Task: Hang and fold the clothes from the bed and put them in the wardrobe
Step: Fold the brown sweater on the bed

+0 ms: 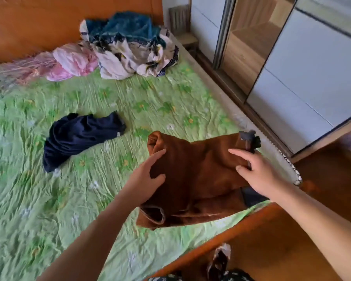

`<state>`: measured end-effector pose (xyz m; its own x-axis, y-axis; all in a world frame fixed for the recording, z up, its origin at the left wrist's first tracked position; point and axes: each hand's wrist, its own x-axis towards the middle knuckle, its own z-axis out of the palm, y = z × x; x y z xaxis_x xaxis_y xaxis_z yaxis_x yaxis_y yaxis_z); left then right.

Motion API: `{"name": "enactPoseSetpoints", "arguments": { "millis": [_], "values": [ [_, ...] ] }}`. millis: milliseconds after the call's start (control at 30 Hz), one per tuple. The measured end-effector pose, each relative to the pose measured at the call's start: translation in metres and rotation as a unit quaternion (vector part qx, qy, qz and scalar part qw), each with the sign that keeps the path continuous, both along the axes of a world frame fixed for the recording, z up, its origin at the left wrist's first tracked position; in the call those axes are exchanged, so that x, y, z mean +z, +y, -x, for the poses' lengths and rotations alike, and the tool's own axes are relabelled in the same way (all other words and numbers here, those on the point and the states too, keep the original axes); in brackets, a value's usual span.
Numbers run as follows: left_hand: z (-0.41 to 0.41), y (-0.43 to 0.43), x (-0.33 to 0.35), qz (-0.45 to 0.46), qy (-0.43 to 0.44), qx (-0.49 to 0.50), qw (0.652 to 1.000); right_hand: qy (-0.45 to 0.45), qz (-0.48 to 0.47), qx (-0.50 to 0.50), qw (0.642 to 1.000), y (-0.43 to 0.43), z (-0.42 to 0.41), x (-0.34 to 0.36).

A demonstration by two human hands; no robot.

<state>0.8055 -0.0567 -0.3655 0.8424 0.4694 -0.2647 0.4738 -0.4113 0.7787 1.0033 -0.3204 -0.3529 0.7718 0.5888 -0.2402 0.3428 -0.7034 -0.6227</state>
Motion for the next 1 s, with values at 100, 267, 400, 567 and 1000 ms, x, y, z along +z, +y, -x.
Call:
{"name": "enactPoseSetpoints", "arguments": {
  "millis": [100, 267, 400, 567, 1000],
  "values": [
    [-0.024, -0.032, 0.047, -0.001, -0.029, -0.035, 0.999, -0.015, 0.006, -0.019, 1.000, -0.053, -0.002, 0.047],
    [-0.079, -0.102, 0.095, -0.031, -0.038, -0.095, 0.994, -0.029, 0.015, -0.058, 0.998, -0.148, -0.013, 0.088],
    [-0.135, -0.183, 0.114, -0.047, -0.053, -0.138, 0.988, -0.035, 0.017, -0.099, 0.994, -0.236, -0.033, 0.103],
    [-0.203, -0.303, 0.119, -0.036, -0.080, -0.160, 0.983, -0.045, 0.028, -0.149, 0.987, -0.358, -0.079, 0.113],
    [-0.355, -0.415, 0.109, -0.002, -0.081, -0.130, 0.988, -0.055, 0.061, -0.110, 0.991, -0.464, -0.243, 0.118]
  ]
}}
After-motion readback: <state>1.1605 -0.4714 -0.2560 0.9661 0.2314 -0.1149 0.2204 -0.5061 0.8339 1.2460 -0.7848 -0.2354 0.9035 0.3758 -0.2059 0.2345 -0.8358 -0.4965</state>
